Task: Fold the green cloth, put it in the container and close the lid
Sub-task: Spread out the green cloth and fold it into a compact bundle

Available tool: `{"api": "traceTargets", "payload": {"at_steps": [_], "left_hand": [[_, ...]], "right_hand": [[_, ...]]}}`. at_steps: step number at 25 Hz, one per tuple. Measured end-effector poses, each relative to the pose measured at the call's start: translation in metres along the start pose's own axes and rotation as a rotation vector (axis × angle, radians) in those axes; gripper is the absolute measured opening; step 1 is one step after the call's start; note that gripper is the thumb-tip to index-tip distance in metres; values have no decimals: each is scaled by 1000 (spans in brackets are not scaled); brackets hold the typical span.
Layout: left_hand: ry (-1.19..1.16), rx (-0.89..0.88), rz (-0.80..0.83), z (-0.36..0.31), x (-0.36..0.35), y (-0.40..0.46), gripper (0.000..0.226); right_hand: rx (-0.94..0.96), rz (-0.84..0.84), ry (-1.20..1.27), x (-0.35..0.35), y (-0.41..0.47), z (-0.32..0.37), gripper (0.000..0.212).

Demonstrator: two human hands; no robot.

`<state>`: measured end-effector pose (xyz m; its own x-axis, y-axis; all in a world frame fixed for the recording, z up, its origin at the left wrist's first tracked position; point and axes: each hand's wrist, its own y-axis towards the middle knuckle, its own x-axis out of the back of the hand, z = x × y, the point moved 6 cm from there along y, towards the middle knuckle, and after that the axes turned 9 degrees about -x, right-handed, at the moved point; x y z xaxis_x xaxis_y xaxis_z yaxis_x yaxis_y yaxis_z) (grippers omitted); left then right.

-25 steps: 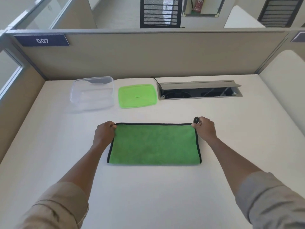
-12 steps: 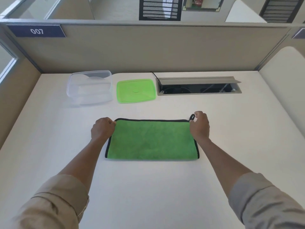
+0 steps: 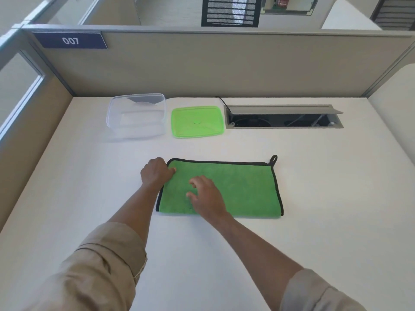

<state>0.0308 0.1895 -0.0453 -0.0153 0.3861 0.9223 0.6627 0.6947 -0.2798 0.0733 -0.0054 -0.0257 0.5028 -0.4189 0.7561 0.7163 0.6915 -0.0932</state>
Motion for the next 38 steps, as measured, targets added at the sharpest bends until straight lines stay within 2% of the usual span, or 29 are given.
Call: {"api": "traceTargets", "payload": {"at_steps": [5,10,14,18,20,28,38], "left_hand": [[-48,24,34,-4,-5,1,35],[-118,65,25,-2,-6,-1,28],[-145,69,13,0,-7,-1,30],[-181,65,1,1,-9,0,31],[-209,58,-23,1,-8,0,31],[-316,-2,-206,-18,26,-10,29],[-336,-143,-304,-103,64,-34,32]], "right_hand": [[68,106,-186,-40,-7,32,59],[73,76,-349,-51,-9,46,63],[106,93,-411,-57,-14,54,57],[139,92,-413,-59,-17,55,28],[150,84,-413,-56,-16,55,26],[-26,-19,-128,-33,-19,49,19],[-210,-257,236,33,-42,28,16]]}}
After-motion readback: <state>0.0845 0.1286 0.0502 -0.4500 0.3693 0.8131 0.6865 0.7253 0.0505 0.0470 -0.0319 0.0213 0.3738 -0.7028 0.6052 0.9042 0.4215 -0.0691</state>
